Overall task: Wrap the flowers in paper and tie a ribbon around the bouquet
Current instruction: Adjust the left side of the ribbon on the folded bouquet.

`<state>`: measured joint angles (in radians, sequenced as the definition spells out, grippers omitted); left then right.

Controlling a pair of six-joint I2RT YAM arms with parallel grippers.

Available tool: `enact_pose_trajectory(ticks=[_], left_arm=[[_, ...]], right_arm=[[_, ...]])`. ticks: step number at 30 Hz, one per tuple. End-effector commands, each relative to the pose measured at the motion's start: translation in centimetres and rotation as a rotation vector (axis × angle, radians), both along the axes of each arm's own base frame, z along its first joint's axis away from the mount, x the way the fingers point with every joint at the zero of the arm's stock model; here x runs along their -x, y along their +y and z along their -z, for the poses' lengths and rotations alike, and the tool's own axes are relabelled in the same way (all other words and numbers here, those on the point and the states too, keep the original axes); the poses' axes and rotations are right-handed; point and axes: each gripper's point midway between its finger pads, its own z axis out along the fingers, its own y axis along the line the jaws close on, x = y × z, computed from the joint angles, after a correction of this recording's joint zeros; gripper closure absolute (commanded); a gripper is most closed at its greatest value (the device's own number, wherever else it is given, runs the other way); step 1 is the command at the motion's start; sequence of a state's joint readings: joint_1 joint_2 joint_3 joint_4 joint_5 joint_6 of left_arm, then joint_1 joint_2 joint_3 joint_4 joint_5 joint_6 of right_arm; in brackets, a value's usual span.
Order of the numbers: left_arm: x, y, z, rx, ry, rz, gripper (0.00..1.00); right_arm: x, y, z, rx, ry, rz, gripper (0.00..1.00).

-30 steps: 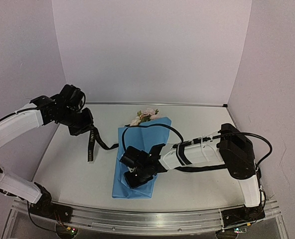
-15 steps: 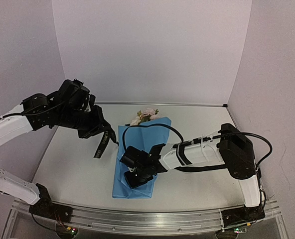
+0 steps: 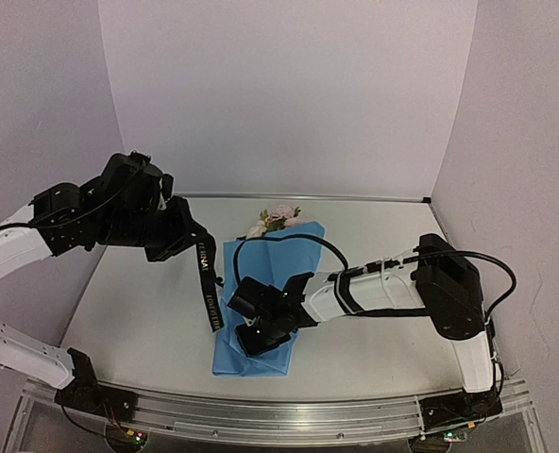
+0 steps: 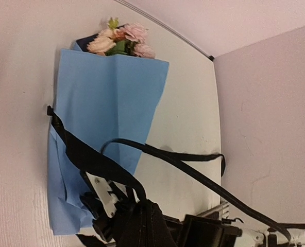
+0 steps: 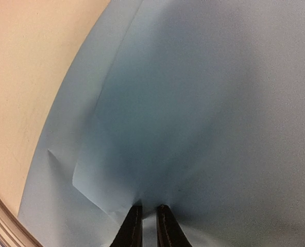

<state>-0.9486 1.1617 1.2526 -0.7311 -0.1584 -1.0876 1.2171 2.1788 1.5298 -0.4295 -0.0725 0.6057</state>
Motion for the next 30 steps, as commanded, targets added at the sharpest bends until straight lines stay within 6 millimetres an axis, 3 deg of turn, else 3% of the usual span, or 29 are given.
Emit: enact_pose_trajectory(ticks=[1, 6, 8, 12, 14, 18, 22, 27, 30], left_arm=[[-4.5, 2.3, 1.3, 0.047, -0.053, -0.03, 1.0], [-8.8, 0.4, 6.8, 0.117, 0.024, 0.096, 1.0], [-10.6, -0.6, 7.8, 0.175, 0.026, 0.147, 1.0], [-12.9, -4.3, 10.1, 0.251, 0.072, 0.291, 1.0], [-13.6, -5.7, 12.7, 0.294, 0.13, 0.327, 1.0], [-14.0, -6.4, 17.9, 0.312, 0.243, 0.327, 1.0], [-14.2, -6.3, 21.5, 0.3, 0.311, 0.306, 1.0], [-13.9, -5.6, 23.8, 0.273, 0.357, 0.277, 1.0], [-13.8, -5.3, 24.2, 0.257, 0.363, 0.272, 1.0]], right_arm=[[3.5, -4.5, 6.3, 0.196, 0.133, -0.013, 0.88], [3.3, -4.1, 6.1, 0.187, 0.129, -0.007, 0.88], [3.3, -4.0, 6.1, 0.186, 0.131, -0.003, 0.88], [3.3, -4.1, 6.2, 0.188, 0.133, 0.004, 0.88], [3.2, -4.0, 6.1, 0.185, 0.13, 0.005, 0.88], [3.1, -4.0, 5.8, 0.185, 0.121, 0.008, 0.88], [2.8, -3.8, 5.1, 0.173, 0.106, 0.011, 0.88], [2.1, -3.1, 3.0, 0.141, 0.072, 0.019, 0.85], [1.2, -2.6, 0.1, 0.086, 0.047, 0.041, 0.77]])
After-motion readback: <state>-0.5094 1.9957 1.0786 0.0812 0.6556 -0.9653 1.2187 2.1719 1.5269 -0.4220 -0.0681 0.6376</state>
